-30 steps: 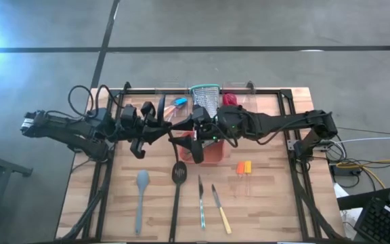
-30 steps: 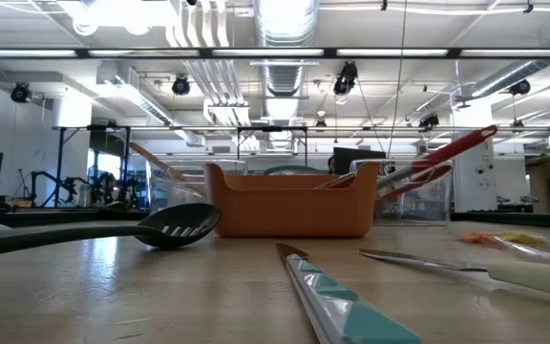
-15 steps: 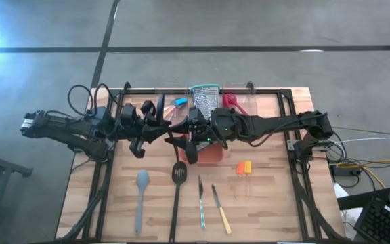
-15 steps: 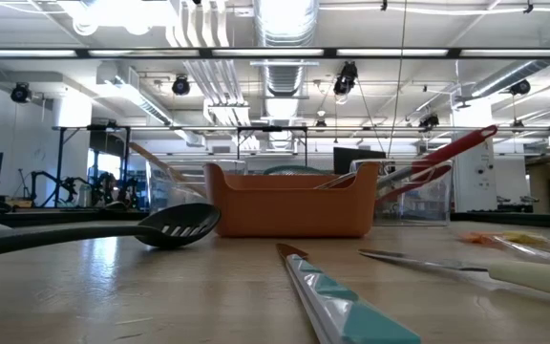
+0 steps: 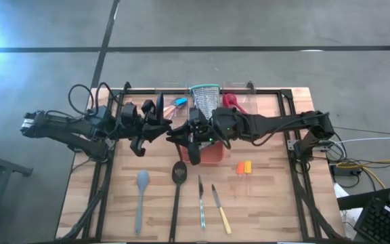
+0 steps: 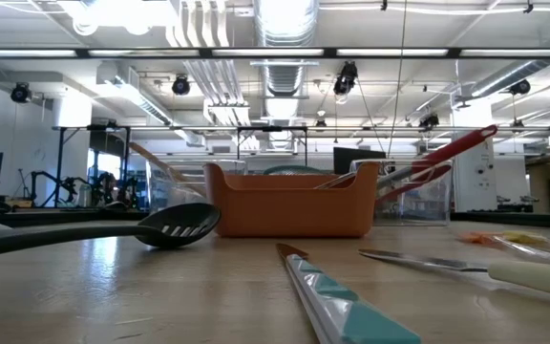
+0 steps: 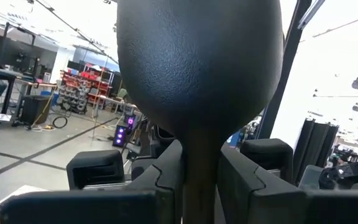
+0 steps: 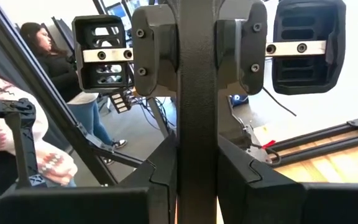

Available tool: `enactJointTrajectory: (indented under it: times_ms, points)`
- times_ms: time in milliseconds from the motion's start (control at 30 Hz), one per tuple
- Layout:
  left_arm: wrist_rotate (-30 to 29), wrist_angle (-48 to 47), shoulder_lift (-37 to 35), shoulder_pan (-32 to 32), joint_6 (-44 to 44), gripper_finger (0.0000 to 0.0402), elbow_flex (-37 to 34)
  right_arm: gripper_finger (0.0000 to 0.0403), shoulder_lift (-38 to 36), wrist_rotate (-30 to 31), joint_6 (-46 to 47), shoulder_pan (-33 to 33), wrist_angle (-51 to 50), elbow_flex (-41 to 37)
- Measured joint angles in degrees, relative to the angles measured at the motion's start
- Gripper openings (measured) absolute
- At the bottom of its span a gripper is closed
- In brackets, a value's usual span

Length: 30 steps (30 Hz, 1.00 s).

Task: Pick & Place Kitchen Items
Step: Put the black serving spoon into the right transparent bin

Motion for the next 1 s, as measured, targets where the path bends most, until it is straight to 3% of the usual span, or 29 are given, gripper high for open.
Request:
enactJointTrajectory:
  times_ms: [67, 267, 433, 767, 1000]
  points:
    - [0.1, 0.0, 0.0, 0.0, -0.9, 0.0084, 0.0, 0.0062, 0.0, 0.0, -0.1, 0.0, -1.5, 0.9]
    - [1.1, -6.5, -1.1, -0.1, -3.4, 0.0219, 0.3, 0.0062, -3.7, 2.8, -3.7, -0.6, -11.5, 5.9]
    - [0.8, -10.6, -1.8, -0.1, -4.3, 0.0287, 0.6, 0.0062, -6.7, 6.4, -4.8, -2.7, -33.3, 13.0]
    - [0.5, -11.0, -1.7, -0.1, -2.6, 0.0298, 0.7, 0.0062, -8.6, 6.5, 0.3, -13.1, -70.5, 27.7]
    - [0.5, -11.1, -1.7, -0.1, -2.6, 0.0298, 0.7, 0.0062, -8.2, 3.4, 0.6, -24.2, -85.2, 28.4]
